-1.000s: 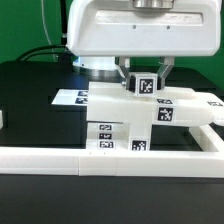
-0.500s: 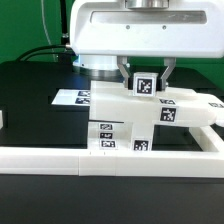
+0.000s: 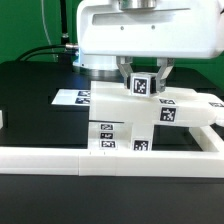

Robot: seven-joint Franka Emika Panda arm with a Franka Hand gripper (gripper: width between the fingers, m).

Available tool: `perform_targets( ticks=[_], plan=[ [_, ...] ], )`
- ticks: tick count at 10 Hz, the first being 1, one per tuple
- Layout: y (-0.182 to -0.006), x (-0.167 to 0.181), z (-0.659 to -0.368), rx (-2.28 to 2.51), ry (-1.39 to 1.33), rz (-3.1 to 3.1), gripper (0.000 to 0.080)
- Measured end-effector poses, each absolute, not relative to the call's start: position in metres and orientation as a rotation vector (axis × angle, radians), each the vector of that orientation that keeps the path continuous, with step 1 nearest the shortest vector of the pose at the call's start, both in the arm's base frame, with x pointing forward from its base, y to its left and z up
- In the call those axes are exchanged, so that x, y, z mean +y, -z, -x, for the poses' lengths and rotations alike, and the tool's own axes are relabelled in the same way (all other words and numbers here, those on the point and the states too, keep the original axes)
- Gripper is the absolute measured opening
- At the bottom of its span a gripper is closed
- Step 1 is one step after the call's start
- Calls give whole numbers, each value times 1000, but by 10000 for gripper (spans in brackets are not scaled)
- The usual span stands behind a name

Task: Assemble chair

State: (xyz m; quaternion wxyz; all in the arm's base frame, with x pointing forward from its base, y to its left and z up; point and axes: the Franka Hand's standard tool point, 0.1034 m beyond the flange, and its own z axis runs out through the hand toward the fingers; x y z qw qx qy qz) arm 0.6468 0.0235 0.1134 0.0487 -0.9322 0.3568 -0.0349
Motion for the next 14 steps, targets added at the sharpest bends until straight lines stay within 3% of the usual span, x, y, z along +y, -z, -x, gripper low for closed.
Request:
perform_targets(
  ticks=[4,6,7,8,9,10,14],
  plan=[
    [-112,19,-646,1718,39,2438,268],
    [-112,21,-646,1801,30,2376,268],
    [-112,21,-646,1788,30,2387,350],
    [-112,21,-646,1743,35,2421,485],
    [-112,20,-646,1695,40,2456,485],
    [-112,17,-646,1573,54,2536,618],
    [-111,18,-646,1162,90,2765,648]
  ],
)
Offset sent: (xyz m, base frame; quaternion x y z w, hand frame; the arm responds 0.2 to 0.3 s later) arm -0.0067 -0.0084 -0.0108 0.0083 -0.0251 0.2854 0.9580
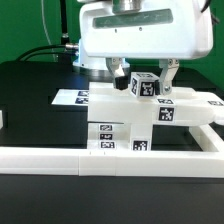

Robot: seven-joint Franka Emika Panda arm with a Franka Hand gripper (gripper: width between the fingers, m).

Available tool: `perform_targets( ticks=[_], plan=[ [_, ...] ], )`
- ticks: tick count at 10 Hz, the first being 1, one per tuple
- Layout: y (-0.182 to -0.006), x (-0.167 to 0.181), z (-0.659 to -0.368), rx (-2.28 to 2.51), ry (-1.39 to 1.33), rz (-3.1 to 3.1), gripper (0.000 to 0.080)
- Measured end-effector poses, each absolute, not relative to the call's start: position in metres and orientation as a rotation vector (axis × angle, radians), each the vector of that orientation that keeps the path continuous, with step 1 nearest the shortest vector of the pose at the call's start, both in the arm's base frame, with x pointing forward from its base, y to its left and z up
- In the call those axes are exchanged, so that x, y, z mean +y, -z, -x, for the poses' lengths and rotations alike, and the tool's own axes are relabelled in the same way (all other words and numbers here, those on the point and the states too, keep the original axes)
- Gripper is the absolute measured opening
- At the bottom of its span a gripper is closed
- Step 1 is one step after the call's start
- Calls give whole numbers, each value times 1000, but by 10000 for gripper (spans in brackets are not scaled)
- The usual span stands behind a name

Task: Assemble chair

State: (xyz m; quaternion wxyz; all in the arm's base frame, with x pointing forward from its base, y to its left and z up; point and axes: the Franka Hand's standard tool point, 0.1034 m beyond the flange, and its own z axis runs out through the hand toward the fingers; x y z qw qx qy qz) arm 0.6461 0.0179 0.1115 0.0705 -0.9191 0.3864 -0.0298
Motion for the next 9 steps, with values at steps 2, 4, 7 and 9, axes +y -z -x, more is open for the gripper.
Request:
perform_targets(
  ticks=[2,4,7,9],
  plan=[
    [-115,23,-648,805,115,2948,649],
    [-117,24,-649,466,127,3028,649],
    [-114,23,-648,37,120,3097,649],
    [-113,23,-647,-148,125,3101,649]
  ],
)
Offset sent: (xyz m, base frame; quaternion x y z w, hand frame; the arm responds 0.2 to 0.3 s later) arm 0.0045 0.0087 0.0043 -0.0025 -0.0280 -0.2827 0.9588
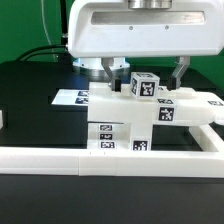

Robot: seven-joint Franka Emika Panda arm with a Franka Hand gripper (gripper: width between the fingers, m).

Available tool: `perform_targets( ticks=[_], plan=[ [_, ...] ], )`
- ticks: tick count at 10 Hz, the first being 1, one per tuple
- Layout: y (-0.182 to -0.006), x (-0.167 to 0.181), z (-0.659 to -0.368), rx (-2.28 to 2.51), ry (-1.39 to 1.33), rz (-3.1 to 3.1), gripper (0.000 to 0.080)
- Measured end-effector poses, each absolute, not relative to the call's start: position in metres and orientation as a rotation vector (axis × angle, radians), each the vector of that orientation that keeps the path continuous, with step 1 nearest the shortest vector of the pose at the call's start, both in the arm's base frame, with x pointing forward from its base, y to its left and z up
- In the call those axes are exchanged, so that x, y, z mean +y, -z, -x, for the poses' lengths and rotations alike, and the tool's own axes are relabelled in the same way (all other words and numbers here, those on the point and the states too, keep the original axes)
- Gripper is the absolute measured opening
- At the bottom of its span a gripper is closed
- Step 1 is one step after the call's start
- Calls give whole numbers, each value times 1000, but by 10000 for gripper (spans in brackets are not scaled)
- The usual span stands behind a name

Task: Assemble chair

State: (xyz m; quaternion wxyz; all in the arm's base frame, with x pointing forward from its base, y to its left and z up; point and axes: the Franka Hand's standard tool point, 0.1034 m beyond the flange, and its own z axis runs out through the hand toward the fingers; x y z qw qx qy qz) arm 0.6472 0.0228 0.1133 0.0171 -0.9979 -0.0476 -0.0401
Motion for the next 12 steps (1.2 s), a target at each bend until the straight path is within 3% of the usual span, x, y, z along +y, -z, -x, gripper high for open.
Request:
perform_targets(
  ticks=[2,4,5,6,8,12],
  plan=[
    [-112,22,-647,-357,130,3098,649],
    [-112,22,-647,-348,129,3099,405],
    [-112,22,-647,-341,129,3100,405],
    [-112,22,-647,-310,129,3102,265],
    [-112,22,-647,-253,129,3105,265],
    [-111,22,-647,395,152,3059,265]
  ],
)
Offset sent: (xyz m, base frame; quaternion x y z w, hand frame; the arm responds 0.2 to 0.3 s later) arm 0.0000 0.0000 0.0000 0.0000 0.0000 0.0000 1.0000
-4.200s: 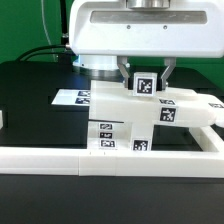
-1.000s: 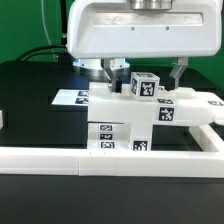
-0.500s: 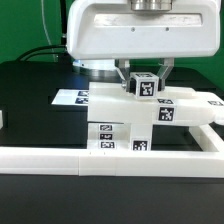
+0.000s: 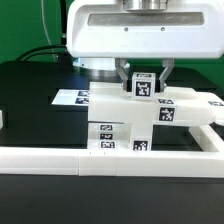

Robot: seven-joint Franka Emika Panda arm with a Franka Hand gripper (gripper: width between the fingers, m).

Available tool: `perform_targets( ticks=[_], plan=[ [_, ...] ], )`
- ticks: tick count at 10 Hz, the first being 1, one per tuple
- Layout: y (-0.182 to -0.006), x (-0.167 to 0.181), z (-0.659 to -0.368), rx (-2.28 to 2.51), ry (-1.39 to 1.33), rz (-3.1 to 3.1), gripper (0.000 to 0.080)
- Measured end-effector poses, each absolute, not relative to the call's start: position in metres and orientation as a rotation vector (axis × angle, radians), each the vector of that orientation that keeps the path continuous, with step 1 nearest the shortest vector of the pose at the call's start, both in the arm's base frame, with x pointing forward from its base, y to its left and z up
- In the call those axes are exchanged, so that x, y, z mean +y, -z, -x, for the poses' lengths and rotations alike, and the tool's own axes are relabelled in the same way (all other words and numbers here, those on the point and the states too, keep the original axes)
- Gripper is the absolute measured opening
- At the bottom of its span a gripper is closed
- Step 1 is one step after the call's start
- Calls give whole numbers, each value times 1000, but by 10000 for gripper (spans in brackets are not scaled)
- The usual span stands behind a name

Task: Assemble chair

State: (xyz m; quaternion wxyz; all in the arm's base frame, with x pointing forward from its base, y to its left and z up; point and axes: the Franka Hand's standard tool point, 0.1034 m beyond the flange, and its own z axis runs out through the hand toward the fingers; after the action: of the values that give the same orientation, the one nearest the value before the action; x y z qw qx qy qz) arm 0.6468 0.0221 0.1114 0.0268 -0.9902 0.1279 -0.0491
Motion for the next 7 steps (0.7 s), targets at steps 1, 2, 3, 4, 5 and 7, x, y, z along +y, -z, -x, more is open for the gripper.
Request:
perform_targets(
  ticks=[1,2,3,4,5,7],
  plan=[
    [-111,22,-647,566,159,3023,266],
    [-112,22,-647,648,157,3003,266],
    [-112,22,-647,725,154,2980,266],
    [-112,23,-647,851,148,2938,266],
    [-112,23,-647,940,144,2907,266],
    [-112,23,-647,1156,129,2809,266]
  ],
)
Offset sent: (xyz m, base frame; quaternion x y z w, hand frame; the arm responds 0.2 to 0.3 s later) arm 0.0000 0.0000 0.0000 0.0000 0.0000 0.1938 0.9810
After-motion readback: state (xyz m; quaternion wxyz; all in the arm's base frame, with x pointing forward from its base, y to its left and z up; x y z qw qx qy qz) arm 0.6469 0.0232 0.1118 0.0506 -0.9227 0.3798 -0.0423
